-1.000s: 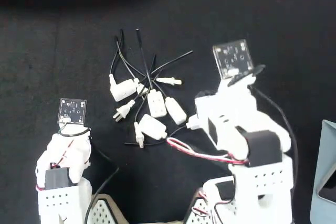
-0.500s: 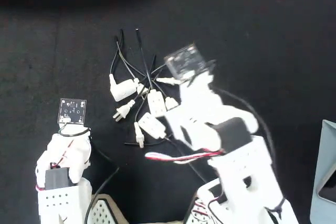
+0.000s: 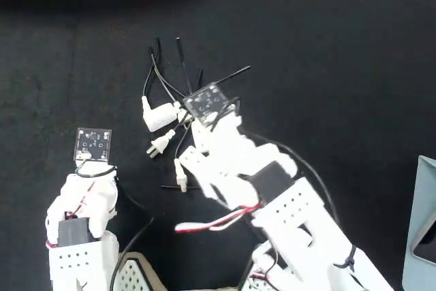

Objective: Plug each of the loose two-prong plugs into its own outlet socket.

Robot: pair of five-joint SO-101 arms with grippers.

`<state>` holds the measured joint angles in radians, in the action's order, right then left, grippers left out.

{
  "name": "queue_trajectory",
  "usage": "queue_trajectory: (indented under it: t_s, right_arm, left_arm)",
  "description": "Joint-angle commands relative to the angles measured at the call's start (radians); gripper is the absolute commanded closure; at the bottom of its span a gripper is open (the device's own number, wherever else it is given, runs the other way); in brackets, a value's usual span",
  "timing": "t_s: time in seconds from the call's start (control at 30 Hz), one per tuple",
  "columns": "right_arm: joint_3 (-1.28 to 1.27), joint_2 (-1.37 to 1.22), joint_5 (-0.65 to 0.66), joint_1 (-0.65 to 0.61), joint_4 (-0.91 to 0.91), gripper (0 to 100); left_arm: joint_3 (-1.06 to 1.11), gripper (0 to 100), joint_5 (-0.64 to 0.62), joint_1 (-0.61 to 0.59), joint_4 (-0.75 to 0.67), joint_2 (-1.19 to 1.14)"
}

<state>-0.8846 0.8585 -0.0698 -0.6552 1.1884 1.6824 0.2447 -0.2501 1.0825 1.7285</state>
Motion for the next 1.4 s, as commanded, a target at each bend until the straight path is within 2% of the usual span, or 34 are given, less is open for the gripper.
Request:
queue_trajectory:
  t_s: [0.0, 0.1, 0.2, 0.23, 0.6, 1.0, 1.2, 1.37]
  right_arm:
    - [0.010, -0.044, -0.106, -0.101, -0.044, 85.0]
    - [0.010, -0.136, -0.195, -0.146, -0.115, 85.0]
    - [0.042, -0.252, -0.215, -0.169, -0.155, 85.0]
    - [0.111, -0.377, -0.215, -0.173, -0.153, 85.0]
    - [0.302, -0.713, -0.216, -0.172, -0.153, 85.1]
    - [0.315, -0.740, -0.218, -0.170, -0.160, 85.1]
    - [0.318, -0.740, -0.218, -0.166, -0.218, 93.0]
    - [0.321, -0.740, -0.261, -0.166, -0.216, 91.0]
  left_arm:
    - [-0.015, 97, -0.006, -0.090, -0.057, 0.009]
    - [-0.005, 97, -0.009, -0.191, -0.112, 0.009]
    - [-0.004, 97, -0.011, -0.260, -0.144, 0.009]
    - [-0.001, 97, -0.011, -0.294, -0.157, 0.009]
    - [0.021, 97, -0.009, -0.271, -0.150, 0.009]
    - [0.021, 97, -0.011, -0.269, -0.150, 0.009]
    - [0.021, 97, -0.011, -0.269, -0.150, 0.009]
    - [0.021, 97, -0.011, -0.269, -0.149, 0.009]
